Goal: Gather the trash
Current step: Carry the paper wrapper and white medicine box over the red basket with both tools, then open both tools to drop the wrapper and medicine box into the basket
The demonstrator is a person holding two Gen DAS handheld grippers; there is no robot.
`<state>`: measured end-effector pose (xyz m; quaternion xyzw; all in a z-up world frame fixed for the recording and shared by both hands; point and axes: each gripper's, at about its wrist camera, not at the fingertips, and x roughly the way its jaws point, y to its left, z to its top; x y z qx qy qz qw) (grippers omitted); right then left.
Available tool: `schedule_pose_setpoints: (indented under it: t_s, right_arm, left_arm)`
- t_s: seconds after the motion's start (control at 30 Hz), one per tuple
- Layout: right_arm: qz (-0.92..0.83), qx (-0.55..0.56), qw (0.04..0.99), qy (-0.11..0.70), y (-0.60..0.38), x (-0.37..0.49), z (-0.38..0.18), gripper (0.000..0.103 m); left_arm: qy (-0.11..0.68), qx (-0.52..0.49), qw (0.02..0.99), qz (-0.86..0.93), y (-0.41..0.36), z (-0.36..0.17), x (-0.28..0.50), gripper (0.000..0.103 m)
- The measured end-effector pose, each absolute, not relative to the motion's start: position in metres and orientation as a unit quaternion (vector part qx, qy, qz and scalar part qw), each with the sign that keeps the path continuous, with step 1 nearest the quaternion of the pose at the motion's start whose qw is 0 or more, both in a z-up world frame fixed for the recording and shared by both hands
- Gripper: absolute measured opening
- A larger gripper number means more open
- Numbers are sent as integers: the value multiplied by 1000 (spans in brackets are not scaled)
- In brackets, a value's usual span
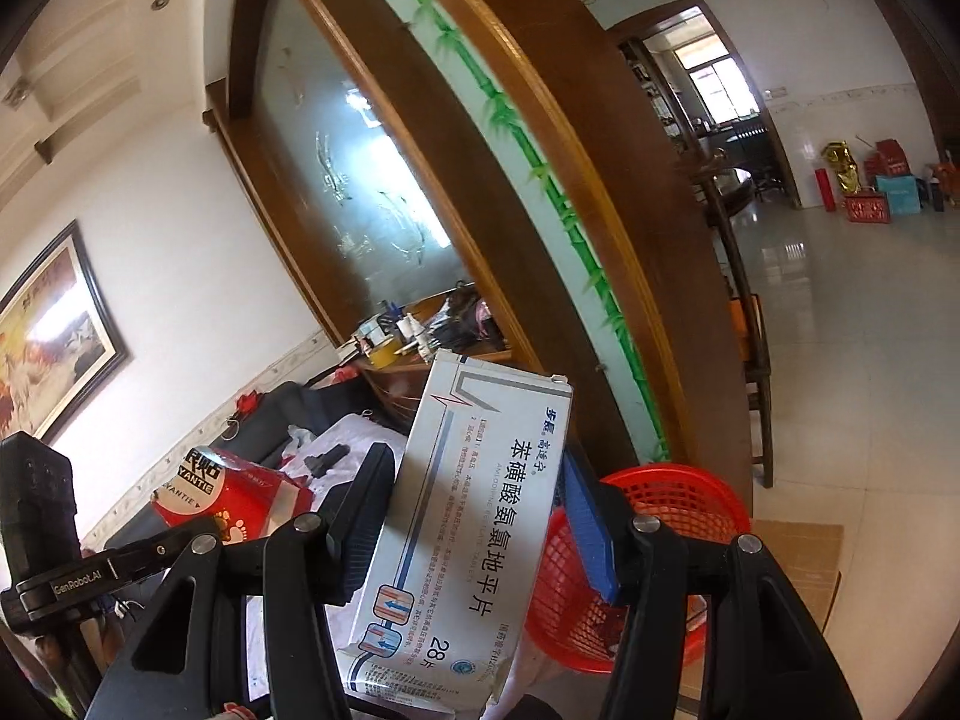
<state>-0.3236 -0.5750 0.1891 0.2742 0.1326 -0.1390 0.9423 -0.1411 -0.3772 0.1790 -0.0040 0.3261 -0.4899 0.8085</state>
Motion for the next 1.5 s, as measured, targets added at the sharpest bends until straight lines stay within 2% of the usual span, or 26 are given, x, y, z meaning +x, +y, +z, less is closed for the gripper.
schedule_pose_setpoints:
  t_s: [0.3, 0.63, 1.07, 1.13, 1.2, 1.27, 1.43, 1.5]
  right_arm:
    - [-162, 301, 930, 137, -600, -332, 174, 60]
    - [-165, 331, 915, 161, -625, -320, 144, 60]
    - [-175, 374, 887, 205, -656, -298, 97, 61]
    - [-175, 378, 885, 208, -660, -294, 94, 62]
    - [-181, 383, 881, 211, -664, -291, 89, 62]
    - [-188, 394, 873, 218, -669, -288, 82, 67]
    - [-186, 402, 871, 214, -667, -290, 85, 69]
    - [-179, 393, 877, 211, -659, -291, 94, 69]
  left_arm:
    - [352, 27, 772, -528, -431, 155, -139, 14]
    - [400, 54, 730, -552, -489, 103, -122, 14]
    - [448, 87, 707, -539, -525, 51, -110, 15]
    - [446, 97, 711, -535, -528, 47, -110, 24]
    - [451, 98, 711, -531, -528, 43, -110, 51]
    - [444, 93, 716, -531, -522, 45, -111, 53]
    - [422, 87, 738, -519, -492, 63, -112, 54]
    - [411, 71, 752, -510, -470, 75, -110, 60]
